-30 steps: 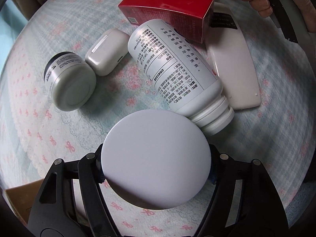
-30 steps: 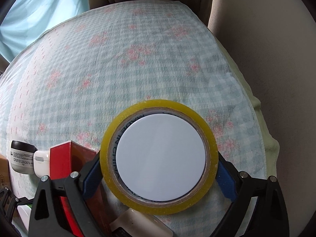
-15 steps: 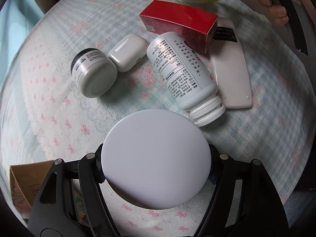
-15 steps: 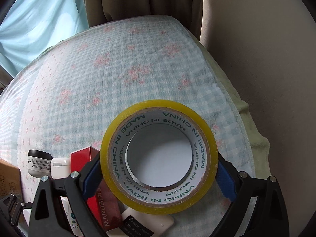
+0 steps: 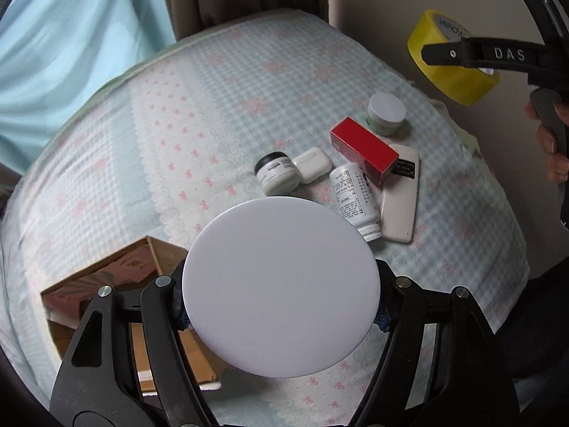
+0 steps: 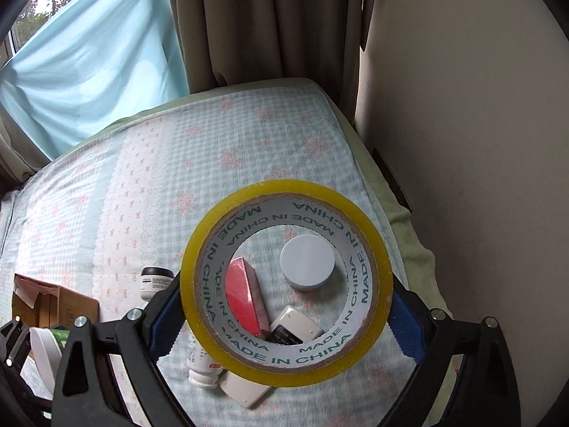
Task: Organize rigid objects
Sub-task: 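Carry the white jar and yellow tape roll over the cardboard box with both tools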
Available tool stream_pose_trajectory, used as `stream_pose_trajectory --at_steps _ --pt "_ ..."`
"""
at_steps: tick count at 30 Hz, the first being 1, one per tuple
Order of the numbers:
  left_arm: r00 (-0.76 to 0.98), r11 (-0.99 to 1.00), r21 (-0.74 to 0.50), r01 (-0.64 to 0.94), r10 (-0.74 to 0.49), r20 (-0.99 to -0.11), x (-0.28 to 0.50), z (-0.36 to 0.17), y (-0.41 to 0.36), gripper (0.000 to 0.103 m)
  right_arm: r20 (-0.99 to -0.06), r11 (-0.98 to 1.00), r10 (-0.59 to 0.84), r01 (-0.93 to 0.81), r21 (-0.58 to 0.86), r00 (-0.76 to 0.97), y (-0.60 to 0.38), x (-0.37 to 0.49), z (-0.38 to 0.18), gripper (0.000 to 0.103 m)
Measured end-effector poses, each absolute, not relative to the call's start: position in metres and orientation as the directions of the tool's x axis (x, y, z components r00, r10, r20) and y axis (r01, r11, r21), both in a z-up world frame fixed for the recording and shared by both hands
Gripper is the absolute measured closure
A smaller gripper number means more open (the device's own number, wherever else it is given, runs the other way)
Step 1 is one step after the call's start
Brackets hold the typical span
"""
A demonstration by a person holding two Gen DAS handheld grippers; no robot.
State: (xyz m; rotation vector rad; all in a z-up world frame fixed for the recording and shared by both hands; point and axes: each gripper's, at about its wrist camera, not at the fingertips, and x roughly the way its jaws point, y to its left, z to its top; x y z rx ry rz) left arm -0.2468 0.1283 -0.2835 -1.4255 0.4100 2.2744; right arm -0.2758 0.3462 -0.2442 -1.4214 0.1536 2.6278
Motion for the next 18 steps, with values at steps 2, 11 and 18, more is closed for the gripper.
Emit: stream_pose_trajectory --at_steps 2,11,18 --pt "-0.409 -0.884 0.018 -0.467 0.198 -0.891 -0.249 -0.260 0.103 0.034 -0.834 -0.988 0.068 -0.150 0.018 -0.548 0.324 -0.265 -0.222 0.007" --pt "-0.445 -0.913 0.023 -0.408 0.177 -0.878 -0.230 -0.202 -0.027 0.034 -0.838 -0.999 -0.046 0.013 0.046 -0.544 0.181 -0.229 -0.160 0.007" --pt "-0.467 -0.924 0.045 -0.380 0.150 -0.871 -0.224 -0.189 -0.129 0.034 -0.843 -0.990 -0.129 0.119 0.078 -0.522 0.064 -0.212 -0.156 0.007"
